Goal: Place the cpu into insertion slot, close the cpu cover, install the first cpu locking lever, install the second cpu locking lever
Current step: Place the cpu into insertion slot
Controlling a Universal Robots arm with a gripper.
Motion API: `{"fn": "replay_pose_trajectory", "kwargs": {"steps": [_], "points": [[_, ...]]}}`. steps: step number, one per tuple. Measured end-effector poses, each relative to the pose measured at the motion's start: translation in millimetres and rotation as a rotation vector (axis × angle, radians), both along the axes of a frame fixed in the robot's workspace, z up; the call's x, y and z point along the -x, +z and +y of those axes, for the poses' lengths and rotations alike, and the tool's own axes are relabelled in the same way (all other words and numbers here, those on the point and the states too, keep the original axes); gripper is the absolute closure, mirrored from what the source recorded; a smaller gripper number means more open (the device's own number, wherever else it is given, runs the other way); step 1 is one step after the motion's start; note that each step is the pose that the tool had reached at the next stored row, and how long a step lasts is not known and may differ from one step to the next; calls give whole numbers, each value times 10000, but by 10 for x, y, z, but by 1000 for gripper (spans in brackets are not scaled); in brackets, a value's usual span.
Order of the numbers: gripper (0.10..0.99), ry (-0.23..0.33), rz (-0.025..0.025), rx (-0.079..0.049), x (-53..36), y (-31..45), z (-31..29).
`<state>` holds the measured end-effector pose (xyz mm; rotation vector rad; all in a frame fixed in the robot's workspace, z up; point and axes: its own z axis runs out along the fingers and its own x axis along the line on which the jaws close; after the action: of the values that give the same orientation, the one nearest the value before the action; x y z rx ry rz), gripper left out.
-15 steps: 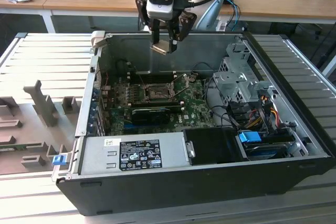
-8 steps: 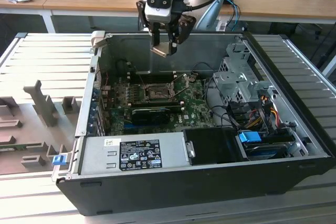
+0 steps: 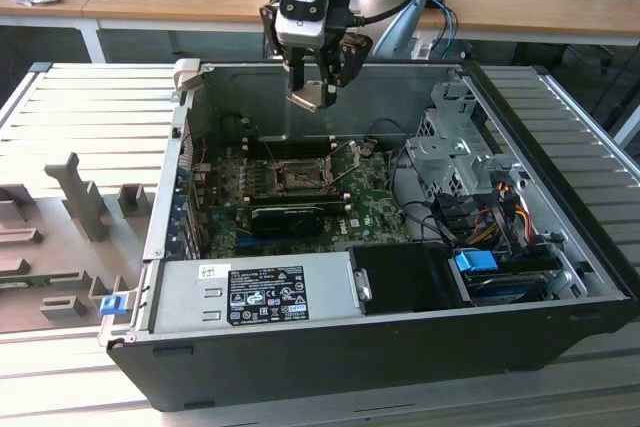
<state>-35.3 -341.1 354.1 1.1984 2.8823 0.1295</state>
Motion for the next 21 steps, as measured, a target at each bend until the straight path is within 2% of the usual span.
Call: {"fn": "replay_pose_trajectory", "kwargs": {"steps": [6, 21], "points": [[557, -1220, -1, 64, -5, -12, 0], [557, -2840, 3, 121, -11, -23, 1]]}}
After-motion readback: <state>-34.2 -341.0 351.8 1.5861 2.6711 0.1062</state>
